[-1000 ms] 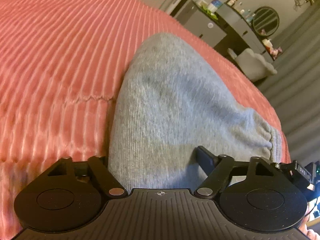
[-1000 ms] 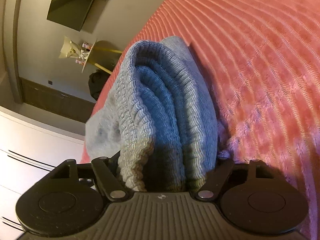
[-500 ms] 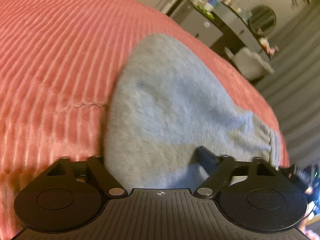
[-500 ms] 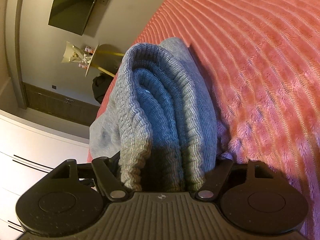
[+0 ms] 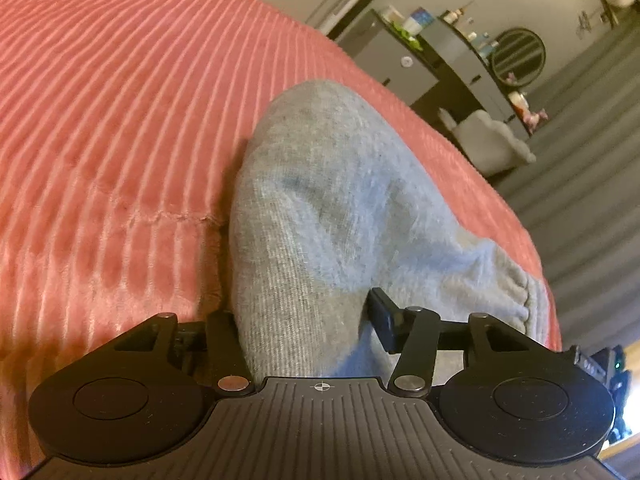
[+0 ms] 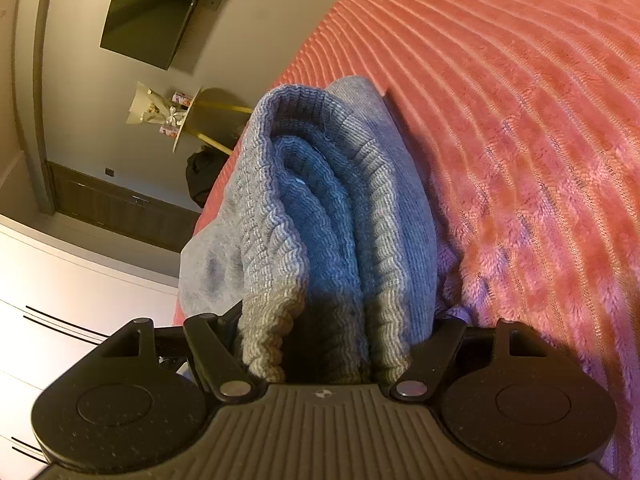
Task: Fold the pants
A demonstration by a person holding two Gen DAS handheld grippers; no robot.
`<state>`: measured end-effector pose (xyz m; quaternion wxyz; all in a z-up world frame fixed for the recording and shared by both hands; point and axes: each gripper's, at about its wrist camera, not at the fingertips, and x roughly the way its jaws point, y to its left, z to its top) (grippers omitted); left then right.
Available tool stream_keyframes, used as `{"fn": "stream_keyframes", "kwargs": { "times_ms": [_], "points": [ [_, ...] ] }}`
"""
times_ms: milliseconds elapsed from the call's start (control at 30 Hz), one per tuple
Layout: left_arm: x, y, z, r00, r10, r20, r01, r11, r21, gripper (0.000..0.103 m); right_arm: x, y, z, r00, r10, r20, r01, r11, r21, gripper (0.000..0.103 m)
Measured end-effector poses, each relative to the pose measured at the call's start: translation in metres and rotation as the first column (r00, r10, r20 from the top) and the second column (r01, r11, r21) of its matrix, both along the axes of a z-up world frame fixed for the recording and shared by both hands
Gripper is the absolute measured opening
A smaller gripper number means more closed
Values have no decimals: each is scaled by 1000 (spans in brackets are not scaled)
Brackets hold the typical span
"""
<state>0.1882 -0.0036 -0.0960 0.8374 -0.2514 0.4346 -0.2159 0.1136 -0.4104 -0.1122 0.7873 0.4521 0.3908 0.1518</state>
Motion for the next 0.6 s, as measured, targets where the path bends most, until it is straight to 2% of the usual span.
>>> {"fn": "stream_keyframes", "kwargs": {
  "times_ms": [100,200,267,400,533,600],
  "points": [
    [1,-3,5,1000,12,11,-12,1000,-8,42,-3,3,5,1000,-27,-2,27,999,-20,70],
    [-4,-10,16,998,12,60,-13,999,32,35,-9,12,18,999,-32,38,35,997,-62,62],
    [-3,-14,24,996,16,84,-18,999,28,34,-12,15,29,996,-32,86,37,998,-55,60],
    [10,-20,41,992,19,121,-20,1000,8,33,-6,17,46,991,-44,128,49,998,-34,58],
    [32,-29,60,984,24,175,-28,999,20,34,16,18,73,985,-37,171,52,995,-84,58],
    [43,-33,66,980,53,192,-61,998,34,39,30,17,87,980,-39,197,62,991,-116,58]
  ]
}}
